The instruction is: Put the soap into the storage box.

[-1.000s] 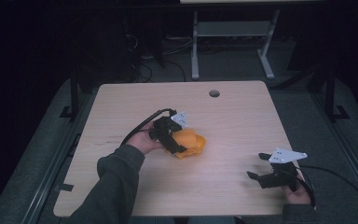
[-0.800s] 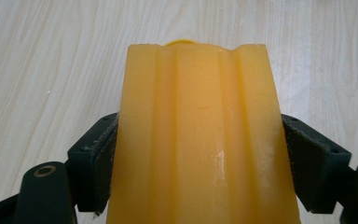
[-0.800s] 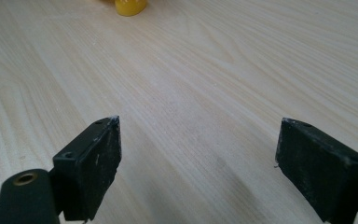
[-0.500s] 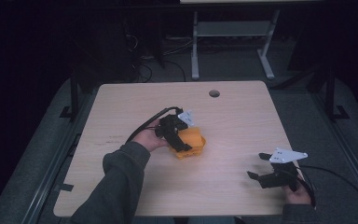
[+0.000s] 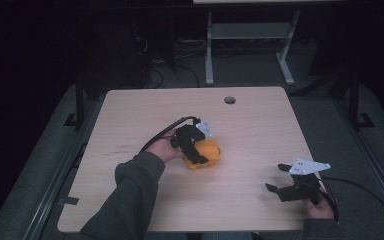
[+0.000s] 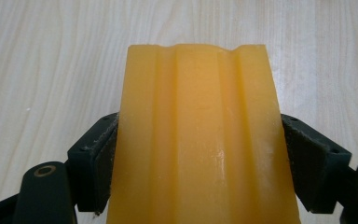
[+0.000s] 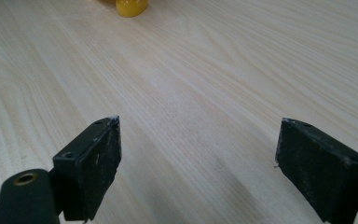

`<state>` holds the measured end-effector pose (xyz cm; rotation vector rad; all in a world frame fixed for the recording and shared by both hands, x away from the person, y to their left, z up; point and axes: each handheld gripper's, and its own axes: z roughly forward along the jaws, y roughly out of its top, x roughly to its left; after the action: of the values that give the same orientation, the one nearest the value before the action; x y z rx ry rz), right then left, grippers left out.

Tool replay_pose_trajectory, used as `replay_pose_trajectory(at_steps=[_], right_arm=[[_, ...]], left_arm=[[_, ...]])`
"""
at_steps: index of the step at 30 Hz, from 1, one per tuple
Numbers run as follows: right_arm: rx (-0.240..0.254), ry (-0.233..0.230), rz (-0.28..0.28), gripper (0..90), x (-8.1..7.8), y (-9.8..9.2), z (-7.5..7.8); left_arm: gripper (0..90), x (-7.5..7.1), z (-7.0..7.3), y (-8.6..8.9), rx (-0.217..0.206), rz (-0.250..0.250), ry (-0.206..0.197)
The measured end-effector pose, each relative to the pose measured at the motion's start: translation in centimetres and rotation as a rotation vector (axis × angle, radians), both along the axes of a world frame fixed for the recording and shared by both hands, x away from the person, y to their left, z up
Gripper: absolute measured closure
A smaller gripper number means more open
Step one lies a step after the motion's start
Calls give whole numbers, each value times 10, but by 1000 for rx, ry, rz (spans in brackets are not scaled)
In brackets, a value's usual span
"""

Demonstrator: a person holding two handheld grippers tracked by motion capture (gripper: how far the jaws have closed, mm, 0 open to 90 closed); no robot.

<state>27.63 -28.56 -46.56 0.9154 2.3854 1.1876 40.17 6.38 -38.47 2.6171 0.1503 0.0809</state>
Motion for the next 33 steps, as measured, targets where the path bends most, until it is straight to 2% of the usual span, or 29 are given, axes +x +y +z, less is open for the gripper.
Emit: replay_pose_trajectory(at_steps=[4, 8, 14, 21, 33], right_arm=[[0, -2, 1, 137, 0, 0, 0], [-1, -1, -1, 137, 0, 0, 0], [-1, 1, -1, 137, 0, 1, 1], [-2, 0, 3, 137, 0, 1, 1], [-2, 4, 4, 137, 0, 2, 0]], left_arm=[[206, 2, -2, 1, 1, 0, 7], [206, 1, -6, 0, 44, -2, 2], [204, 3, -7, 1, 37, 1, 3], [195, 2, -8, 0, 59, 14, -9], [193, 1, -8, 2, 56, 25, -2]])
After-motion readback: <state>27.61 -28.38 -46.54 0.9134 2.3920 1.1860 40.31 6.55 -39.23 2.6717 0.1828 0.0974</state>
